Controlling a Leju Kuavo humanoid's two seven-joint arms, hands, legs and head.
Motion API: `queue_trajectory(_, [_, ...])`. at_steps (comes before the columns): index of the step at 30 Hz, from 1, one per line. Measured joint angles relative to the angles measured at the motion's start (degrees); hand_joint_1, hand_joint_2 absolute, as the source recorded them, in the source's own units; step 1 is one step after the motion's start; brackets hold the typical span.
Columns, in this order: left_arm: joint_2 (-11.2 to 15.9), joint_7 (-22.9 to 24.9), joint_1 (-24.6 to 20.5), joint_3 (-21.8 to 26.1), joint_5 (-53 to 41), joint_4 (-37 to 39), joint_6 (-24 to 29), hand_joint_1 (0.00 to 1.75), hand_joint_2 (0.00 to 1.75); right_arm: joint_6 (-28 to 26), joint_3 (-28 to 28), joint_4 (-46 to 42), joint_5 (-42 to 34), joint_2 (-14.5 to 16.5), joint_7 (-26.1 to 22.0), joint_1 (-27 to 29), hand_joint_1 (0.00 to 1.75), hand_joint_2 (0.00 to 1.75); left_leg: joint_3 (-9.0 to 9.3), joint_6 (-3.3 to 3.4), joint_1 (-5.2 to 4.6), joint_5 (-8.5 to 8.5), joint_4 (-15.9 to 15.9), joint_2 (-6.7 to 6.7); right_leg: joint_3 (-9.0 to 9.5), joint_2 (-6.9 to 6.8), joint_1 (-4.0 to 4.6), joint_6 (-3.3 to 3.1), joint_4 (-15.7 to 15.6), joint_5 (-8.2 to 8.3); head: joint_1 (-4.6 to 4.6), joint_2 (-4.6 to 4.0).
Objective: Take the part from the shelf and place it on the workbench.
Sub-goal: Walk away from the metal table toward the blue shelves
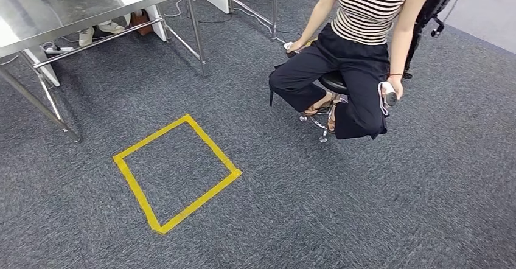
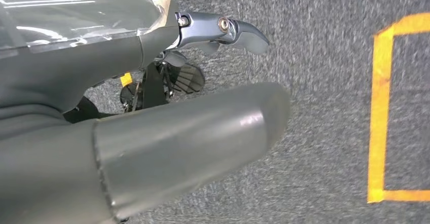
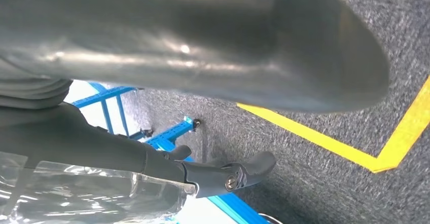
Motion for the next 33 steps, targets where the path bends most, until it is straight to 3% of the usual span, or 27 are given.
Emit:
queue_trajectory(1, [0.0,0.02,-0.06,-0.18,-0.02,0.0,-0.01,0.0,0.0,0.0,-0.02,0.0,-0.01,0.01,0.01,0.07,0.0,0.0,0.02,-0.42,0.17,-0.16,0.17,-0.22,-0.04,0.65,-0.15,-0.35,-0.1,0.22,-0.05,0.0])
queue_trajectory(3, [-0.02,0.03,-0.14,-0.42,-0.05,0.0,-0.03,0.0,0.0,0.01,-0.06,0.0,-0.02,0.02,0.08,0.16,0.0,0.0,-0.61,-1.27,0.51,-1.76,1.95,-2.54,0.09,1.7,-0.49,-0.99,-0.35,0.68,-0.26,0.0])
queue_trajectory(5, [-0.01,0.05,-0.09,-0.49,-0.07,0.0,-0.02,0.0,0.0,0.02,-0.06,0.0,0.02,0.15,0.23,0.09,0.0,0.0,-3.0,-1.88,0.83,-5.41,7.57,-5.47,0.0,2.6,-0.6,-1.41,-0.34,0.98,-0.59,0.0])
queue_trajectory(7, [-0.01,0.09,0.01,-0.51,-0.07,0.01,-0.01,0.0,0.0,0.02,-0.06,0.0,0.05,0.33,0.49,0.11,0.0,0.0,-6.09,-2.2,1.0,-8.4,14.38,-6.42,-0.29,3.73,-0.52,-1.59,-0.26,1.14,-0.71,-0.01])
queue_trajectory(8, [-0.01,0.1,0.03,-0.51,-0.07,0.02,-0.01,0.0,0.0,0.02,-0.07,0.0,0.05,0.38,0.61,0.17,0.0,0.0,-6.87,-2.26,1.06,-8.52,15.96,-6.51,-0.38,4.36,-0.5,-1.6,-0.19,1.2,-0.72,-0.01])
queue_trajectory(9, [0.0,0.1,0.03,-0.51,-0.07,0.02,-0.04,0.0,0.0,0.03,-0.07,0.0,0.05,0.41,0.68,0.25,0.0,0.0,-6.66,-2.27,1.15,-7.5,15.47,-6.6,-0.43,5.07,-0.52,-1.57,-0.09,1.22,-0.73,-0.01])
queue_trajectory(10, [0.01,0.1,0.02,-0.51,-0.07,0.02,-0.07,0.0,0.0,0.03,-0.08,0.0,0.05,0.47,0.71,0.31,0.0,0.0,-5.26,-2.23,1.3,-5.44,12.57,-6.92,-0.44,5.85,-0.55,-1.52,0.04,1.25,-0.74,-0.01])
queue_trajectory(12, [0.05,0.14,0.03,-0.51,-0.05,0.02,-0.12,0.0,0.0,0.04,-0.08,0.0,0.11,0.59,0.72,0.26,0.0,0.0,-1.46,-2.07,1.71,-1.83,4.68,-9.42,-0.63,7.36,-0.5,-1.23,0.38,1.32,-0.78,-0.01])
queue_trajectory(14, [0.09,0.2,0.05,-0.51,0.01,0.03,-0.21,0.0,0.0,0.05,-0.08,0.0,0.26,0.65,0.7,0.11,0.0,0.0,0.1,-1.83,1.8,-0.9,1.01,-11.53,-1.27,8.59,-0.51,-0.53,0.62,1.58,-0.79,0.0])
queue_trajectory(15, [0.09,0.22,0.05,-0.51,0.1,0.03,-0.27,0.0,0.0,0.05,-0.08,0.0,0.33,0.65,0.69,0.1,0.0,0.0,-0.05,-1.62,1.63,-0.92,0.96,-11.57,-1.61,9.16,-0.59,-0.05,0.62,1.78,-0.8,0.0])
queue_trajectory(17, [0.08,0.21,0.02,-0.5,0.33,0.03,-0.39,0.0,0.0,0.07,-0.08,0.0,0.4,0.65,0.69,0.23,0.0,0.0,-0.13,-0.89,1.44,-0.56,0.78,-10.33,-2.25,9.69,-0.9,0.68,0.61,2.02,-0.77,0.0])
queue_trajectory(19, [0.07,0.19,0.0,-0.5,0.46,0.03,-0.55,0.0,0.0,0.07,-0.08,0.0,0.47,0.64,0.69,0.27,0.0,0.0,-0.12,0.03,1.44,-0.04,0.23,-8.85,-3.8,7.52,-0.83,0.78,2.97,0.75,-0.51,0.0])
queue_trajectory(21, [0.11,0.17,0.11,-0.5,0.46,0.03,-0.65,0.0,0.0,0.07,-0.08,0.0,0.55,0.63,0.69,0.15,0.0,0.0,-0.32,0.64,1.24,0.2,-0.02,-7.17,-7.14,4.56,-0.69,0.28,9.69,-2.68,-0.07,-0.01])
queue_trajectory(23, [0.16,0.18,0.25,-0.49,0.46,0.04,-0.65,0.0,0.0,0.07,-0.08,0.0,0.58,0.63,0.69,0.12,0.0,0.0,-0.61,0.84,0.98,0.27,0.0,-5.42,-10.23,3.69,-0.7,0.22,16.61,-5.49,0.17,-0.01])
queue_trajectory(24, [0.18,0.19,0.28,-0.49,0.46,0.04,-0.65,0.0,0.0,0.07,-0.08,0.0,0.58,0.63,0.7,0.21,0.0,0.0,-0.71,0.85,0.9,0.3,0.01,-4.61,-10.31,3.54,-0.71,0.49,17.51,-5.69,0.19,-0.01])
queue_trajectory(25, [0.18,0.19,0.28,-0.49,0.46,0.04,-0.65,0.0,0.0,0.08,-0.09,0.0,0.58,0.63,0.7,0.31,0.0,0.0,-0.72,0.84,0.87,0.31,0.02,-3.86,-9.08,3.29,-0.71,0.89,15.95,-5.04,0.21,0.0])
queue_trajectory(27, [0.16,0.19,0.26,-0.49,0.46,0.04,-0.67,0.0,0.0,0.09,-0.1,0.0,0.58,0.61,0.72,0.36,0.0,0.0,-0.61,0.67,0.77,0.29,0.07,-2.58,-3.99,1.55,-0.61,1.44,7.91,-2.61,0.28,0.0])
queue_trajectory(29, [0.14,0.19,0.24,-0.5,0.46,0.04,-0.69,0.0,0.0,0.09,-0.09,0.0,0.6,0.57,0.7,0.13,0.0,0.0,-0.54,0.16,0.46,0.15,0.27,-1.53,-0.31,-0.33,-0.35,1.11,1.69,-0.88,0.28,0.0])
queue_trajectory(30, [0.14,0.19,0.2,-0.5,0.46,0.04,-0.7,0.0,0.0,0.09,-0.09,0.0,0.61,0.56,0.7,0.08,0.0,0.0,-0.49,-0.18,0.36,0.13,0.34,-1.03,0.2,-0.68,-0.19,0.73,0.52,-0.53,0.19,0.0])
queue_trajectory(32, [0.1,0.18,0.05,-0.51,0.46,0.04,-0.72,0.0,0.0,0.09,-0.09,0.0,0.64,0.52,0.69,0.24,0.0,0.0,-0.37,-0.9,0.57,0.1,0.35,-0.32,-0.01,0.42,-0.16,-0.09,0.24,-0.06,0.02,0.0])
queue_trajectory(33, [0.09,0.18,-0.01,-0.51,0.46,0.04,-0.74,0.0,0.0,0.09,-0.09,0.0,0.64,0.51,0.7,0.34,0.0,0.0,-0.44,-1.3,0.75,-0.26,0.68,-0.93,-0.06,0.94,-0.24,-0.46,0.07,0.15,-0.06,0.0])
